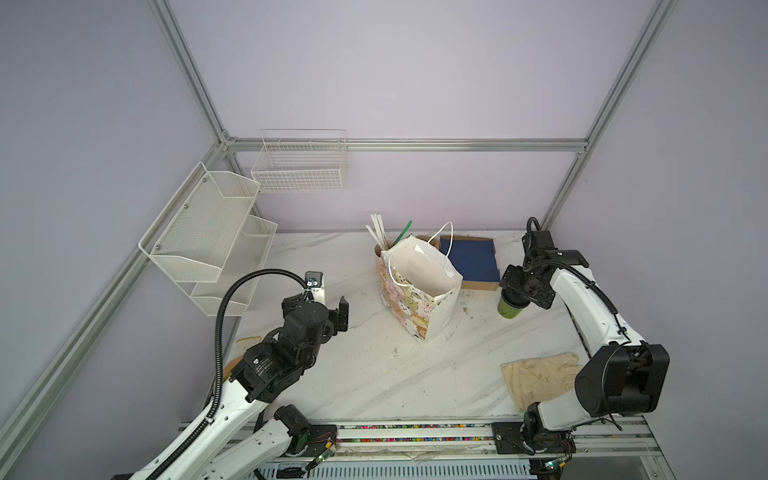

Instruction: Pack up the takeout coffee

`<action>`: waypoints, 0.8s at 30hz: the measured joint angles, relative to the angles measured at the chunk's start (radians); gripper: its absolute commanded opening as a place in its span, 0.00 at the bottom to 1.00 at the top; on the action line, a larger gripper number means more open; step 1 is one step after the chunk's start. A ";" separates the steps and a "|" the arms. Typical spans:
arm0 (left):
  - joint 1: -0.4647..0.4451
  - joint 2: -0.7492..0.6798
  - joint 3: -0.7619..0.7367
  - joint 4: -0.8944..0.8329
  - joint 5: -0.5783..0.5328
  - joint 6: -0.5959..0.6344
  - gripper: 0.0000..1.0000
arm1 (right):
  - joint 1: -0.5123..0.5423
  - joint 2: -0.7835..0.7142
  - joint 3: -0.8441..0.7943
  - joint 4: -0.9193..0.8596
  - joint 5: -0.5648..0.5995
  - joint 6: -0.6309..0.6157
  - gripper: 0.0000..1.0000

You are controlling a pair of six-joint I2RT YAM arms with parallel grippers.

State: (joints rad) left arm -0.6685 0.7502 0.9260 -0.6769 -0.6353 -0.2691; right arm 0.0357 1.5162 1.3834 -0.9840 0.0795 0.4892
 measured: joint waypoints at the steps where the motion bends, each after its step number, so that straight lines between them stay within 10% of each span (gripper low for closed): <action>1: 0.000 0.000 0.000 0.000 0.000 0.000 1.00 | -0.005 0.002 0.000 0.004 -0.002 0.000 0.97; 24: 0.000 0.011 0.000 -0.002 0.000 0.000 1.00 | -0.030 0.113 0.116 -0.108 -0.113 0.031 0.97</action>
State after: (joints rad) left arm -0.6685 0.7612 0.9260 -0.6792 -0.6357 -0.2691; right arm 0.0055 1.6295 1.4994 -1.0924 -0.0334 0.5198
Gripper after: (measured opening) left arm 0.997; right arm 0.974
